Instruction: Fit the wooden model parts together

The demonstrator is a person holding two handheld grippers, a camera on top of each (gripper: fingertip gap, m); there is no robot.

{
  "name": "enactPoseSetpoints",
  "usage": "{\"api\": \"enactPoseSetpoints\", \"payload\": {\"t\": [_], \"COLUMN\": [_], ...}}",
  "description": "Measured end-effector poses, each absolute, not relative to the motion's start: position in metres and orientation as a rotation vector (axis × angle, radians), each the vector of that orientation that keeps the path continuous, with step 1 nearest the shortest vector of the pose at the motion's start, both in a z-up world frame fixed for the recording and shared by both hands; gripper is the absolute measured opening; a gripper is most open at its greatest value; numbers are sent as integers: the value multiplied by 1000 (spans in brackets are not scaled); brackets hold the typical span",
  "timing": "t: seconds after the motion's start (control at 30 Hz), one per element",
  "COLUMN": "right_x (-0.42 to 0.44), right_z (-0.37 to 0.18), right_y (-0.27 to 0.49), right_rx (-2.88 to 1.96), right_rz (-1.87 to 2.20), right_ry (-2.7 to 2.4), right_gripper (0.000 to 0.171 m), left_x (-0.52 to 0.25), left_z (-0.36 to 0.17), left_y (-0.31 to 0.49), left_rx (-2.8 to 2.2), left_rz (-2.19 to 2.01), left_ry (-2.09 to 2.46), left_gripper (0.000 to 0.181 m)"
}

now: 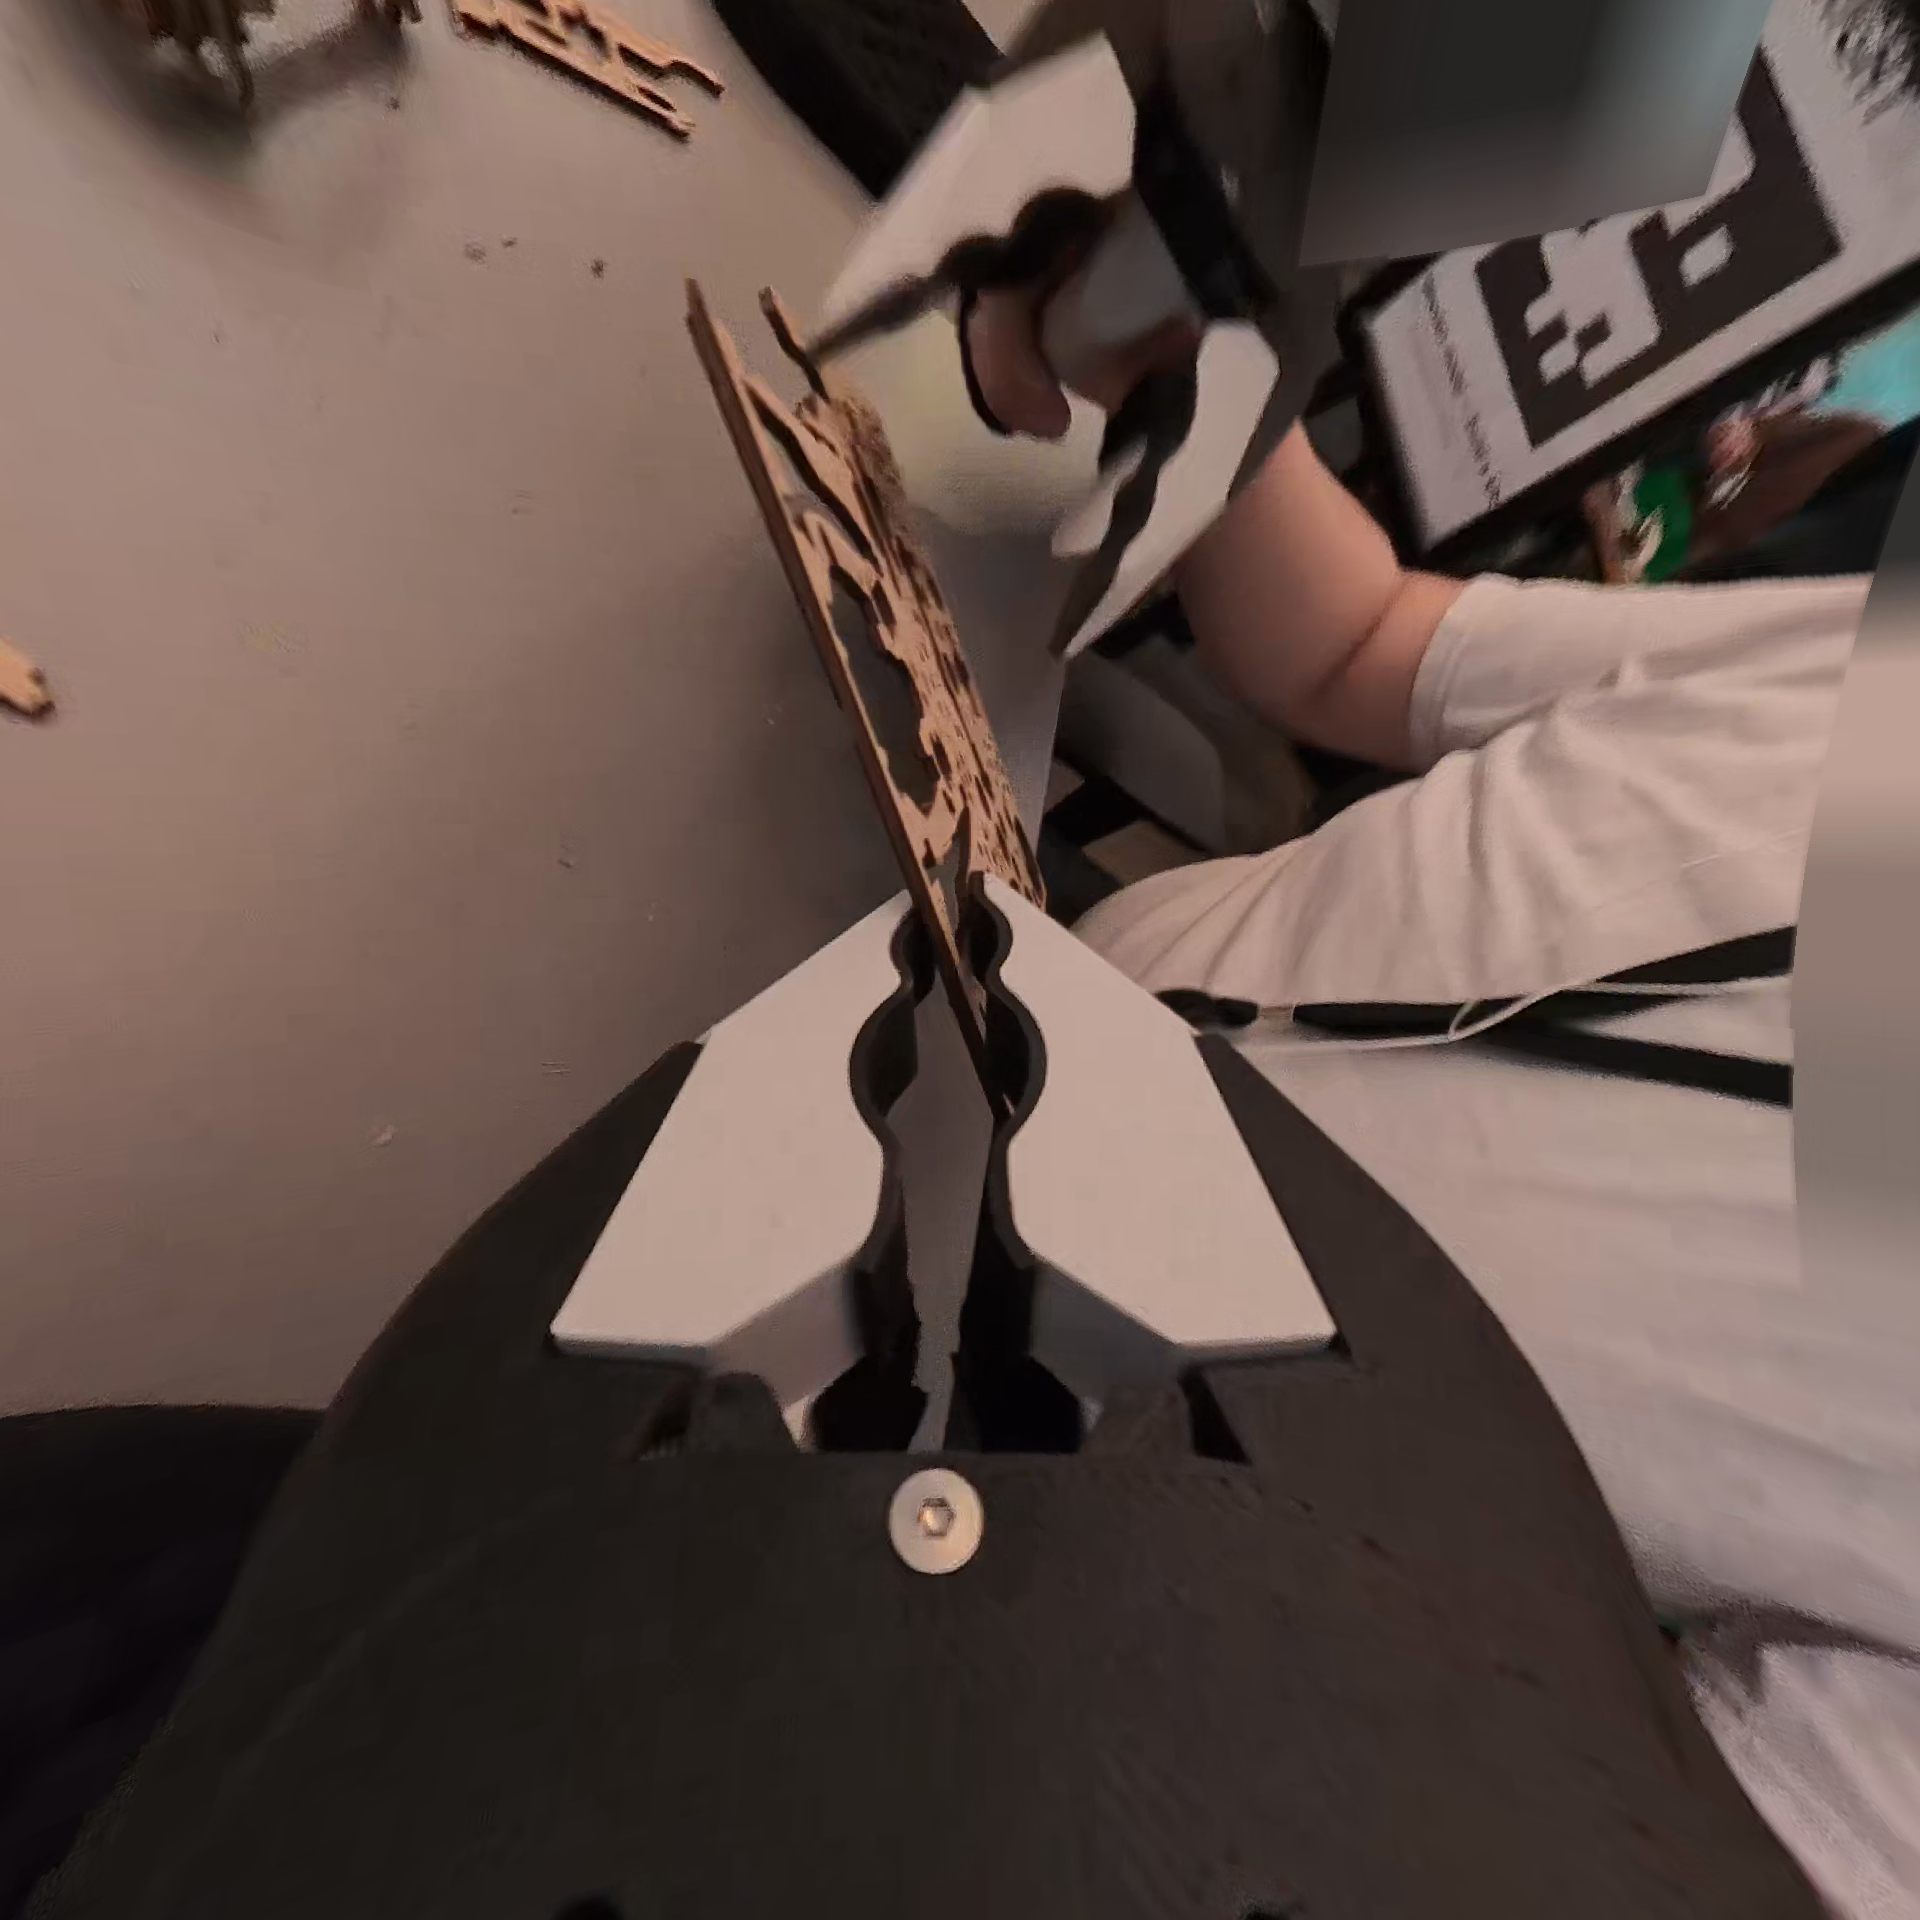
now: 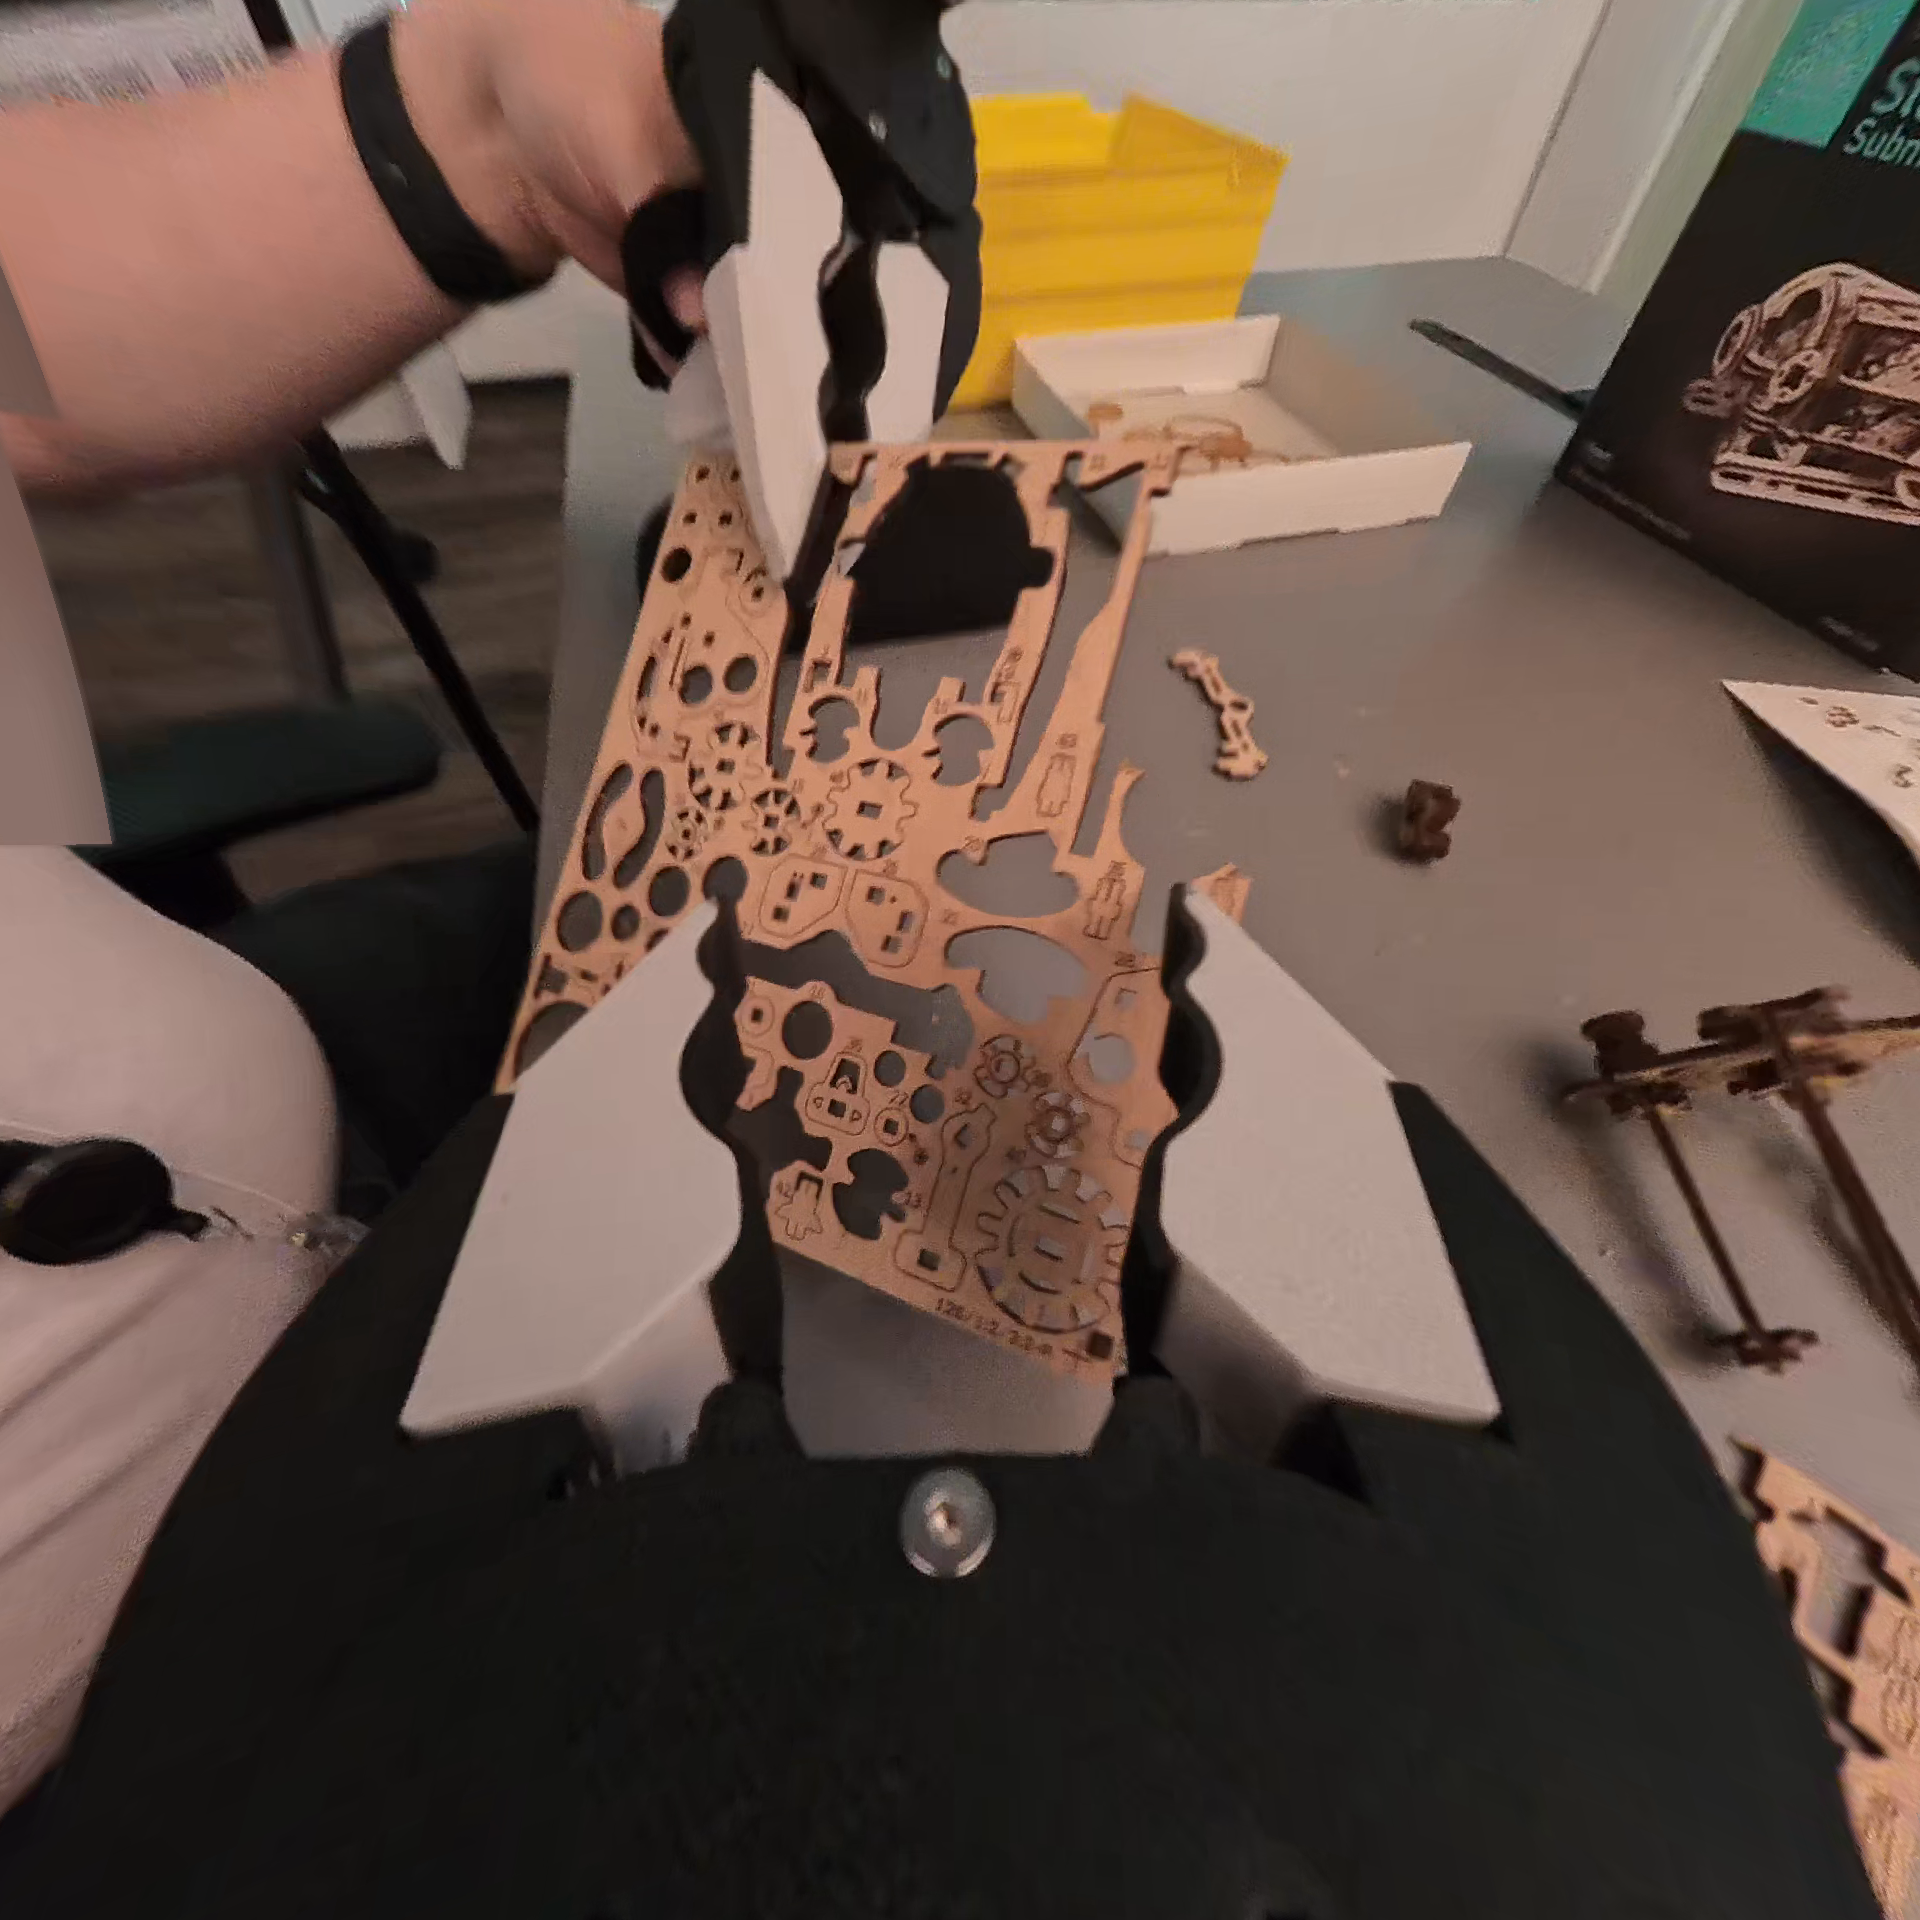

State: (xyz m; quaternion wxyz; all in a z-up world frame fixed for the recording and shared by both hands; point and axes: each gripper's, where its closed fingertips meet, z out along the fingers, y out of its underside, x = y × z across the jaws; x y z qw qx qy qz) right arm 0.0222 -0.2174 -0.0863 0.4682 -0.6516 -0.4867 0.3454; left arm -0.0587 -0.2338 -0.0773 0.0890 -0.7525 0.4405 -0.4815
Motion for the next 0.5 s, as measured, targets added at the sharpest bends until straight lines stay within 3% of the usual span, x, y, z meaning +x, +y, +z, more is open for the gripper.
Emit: {"api": "enactPoseSetpoints", "payload": {"t": [0.17,0.33,0.43,0.5], "right_x": [29,11,3,3], "right_z": [-29,-72,-88,-94], "right_y": [-193,-208,-220,-228], "right_rx": [-1485,-1751,-1829,-1820], "right_rz": [1024,1343,1462,1481], "right_ry": [-1104,-1267,-1291,-1348], "right_gripper": [83,80,51,6], "left_x": [-68,-65,-58,-54], "left_z": [-63,-59,-56,-55], "left_y": [-226,-214,-205,-198], "left_rx": [-2267,-2209,-2211,-2182], "left_rz": [-1211,-1054,-1051,-1034], "left_ry": [1595,1774,1759,1742], "left_gripper": [2,3,3,3]}}
